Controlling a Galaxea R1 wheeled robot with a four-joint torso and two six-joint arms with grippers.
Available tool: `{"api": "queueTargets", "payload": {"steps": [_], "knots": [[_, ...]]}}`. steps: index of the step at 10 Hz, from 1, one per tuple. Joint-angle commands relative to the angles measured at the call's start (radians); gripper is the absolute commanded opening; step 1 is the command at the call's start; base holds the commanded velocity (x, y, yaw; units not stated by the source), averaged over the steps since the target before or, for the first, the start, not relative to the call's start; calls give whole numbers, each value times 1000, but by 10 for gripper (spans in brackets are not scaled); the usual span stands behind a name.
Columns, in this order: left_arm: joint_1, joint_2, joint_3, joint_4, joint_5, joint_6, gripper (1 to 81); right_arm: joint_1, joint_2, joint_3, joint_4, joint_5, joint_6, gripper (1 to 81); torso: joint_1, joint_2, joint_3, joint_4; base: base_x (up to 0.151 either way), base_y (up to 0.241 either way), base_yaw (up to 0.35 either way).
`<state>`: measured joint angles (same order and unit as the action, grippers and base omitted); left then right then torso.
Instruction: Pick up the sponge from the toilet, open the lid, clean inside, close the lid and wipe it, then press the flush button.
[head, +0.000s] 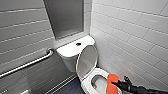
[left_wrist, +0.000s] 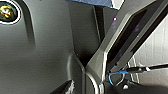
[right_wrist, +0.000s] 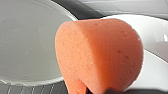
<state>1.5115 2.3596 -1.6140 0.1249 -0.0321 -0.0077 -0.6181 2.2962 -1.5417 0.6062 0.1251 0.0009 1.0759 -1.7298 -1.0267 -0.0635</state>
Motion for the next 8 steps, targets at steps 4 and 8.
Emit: {"api": "queueTargets", "payload": {"steps": [4,8], "knots": [[25,24,-47,-11,57,-2,811,212,47,-83,73,-108,1,10,0,0,-68,0,0,0,0],[40,67,-98,-10,57,-2,811,278,82,-127,106,-128,1,10,0,0,-164,0,0,0,0]]}}
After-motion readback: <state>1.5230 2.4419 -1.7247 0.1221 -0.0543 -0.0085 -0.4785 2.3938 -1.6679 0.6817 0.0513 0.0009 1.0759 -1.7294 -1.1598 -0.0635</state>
